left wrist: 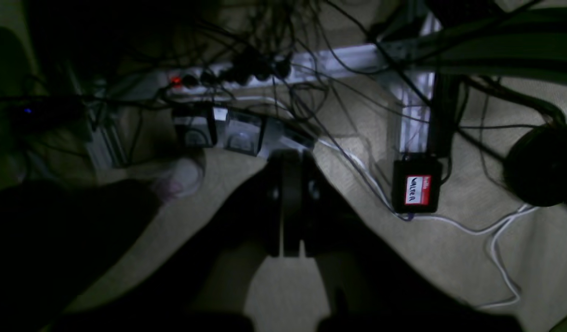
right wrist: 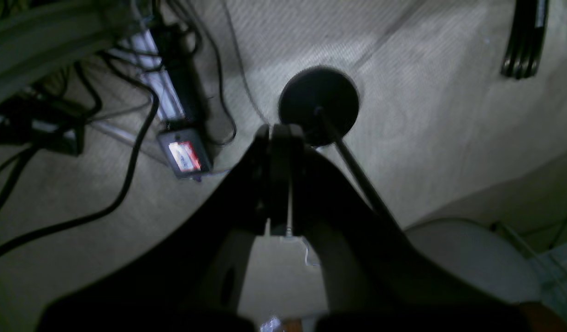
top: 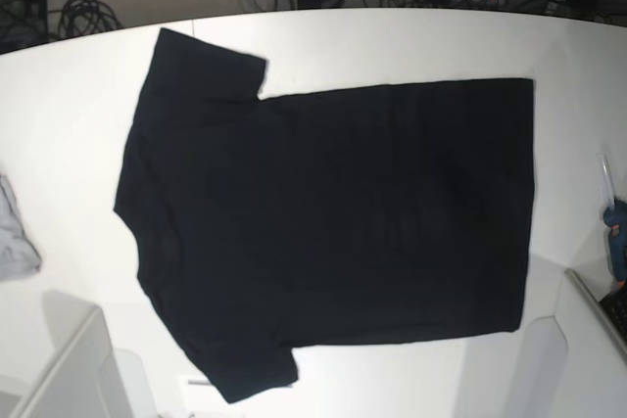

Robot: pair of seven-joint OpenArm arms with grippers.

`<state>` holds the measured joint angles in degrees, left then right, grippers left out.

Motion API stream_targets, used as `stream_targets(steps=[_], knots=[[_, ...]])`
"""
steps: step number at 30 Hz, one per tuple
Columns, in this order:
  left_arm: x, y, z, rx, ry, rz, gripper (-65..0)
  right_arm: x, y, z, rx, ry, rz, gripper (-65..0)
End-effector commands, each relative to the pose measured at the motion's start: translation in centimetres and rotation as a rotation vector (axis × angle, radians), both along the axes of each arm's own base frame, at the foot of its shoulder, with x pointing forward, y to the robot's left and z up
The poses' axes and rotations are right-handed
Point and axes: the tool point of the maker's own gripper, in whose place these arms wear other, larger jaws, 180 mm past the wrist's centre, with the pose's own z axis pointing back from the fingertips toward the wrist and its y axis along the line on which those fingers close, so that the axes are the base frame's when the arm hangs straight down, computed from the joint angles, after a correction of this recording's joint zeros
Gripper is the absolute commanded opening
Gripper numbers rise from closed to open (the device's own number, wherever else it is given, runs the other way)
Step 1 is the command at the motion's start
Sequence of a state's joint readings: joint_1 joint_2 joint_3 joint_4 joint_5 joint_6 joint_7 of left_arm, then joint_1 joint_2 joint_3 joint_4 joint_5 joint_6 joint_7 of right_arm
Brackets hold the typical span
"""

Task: Fold the T-shirt properly

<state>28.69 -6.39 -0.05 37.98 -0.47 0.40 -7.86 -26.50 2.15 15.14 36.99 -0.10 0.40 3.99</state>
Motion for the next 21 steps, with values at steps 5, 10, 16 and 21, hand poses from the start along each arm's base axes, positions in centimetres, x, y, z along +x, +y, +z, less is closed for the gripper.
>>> stream_targets(steps=[5, 10, 16, 21], knots=[[-0.7, 0.3, 2.3, 0.000, -0.051, -0.034, -65.0, -0.6, -2.1, 2.0, -0.058, -0.044, -0.036, -65.0], [0.1, 0.2, 4.8, -0.007, -0.120, -0.064, -65.0, -0.5, -3.5, 4.1, -0.099, -0.063, -0.090, -65.0], [2.4, 3.6, 8.8, 0.071, -0.239, -0.003, -65.0, 1.4, -4.8, 7.8, -0.150, -0.136, -0.113, -65.0], [3.7, 5.5, 11.2, 0.122, -0.299, -0.014, -65.0, 3.0, -4.7, 10.8, -0.166, -0.180, -0.108, -65.0]])
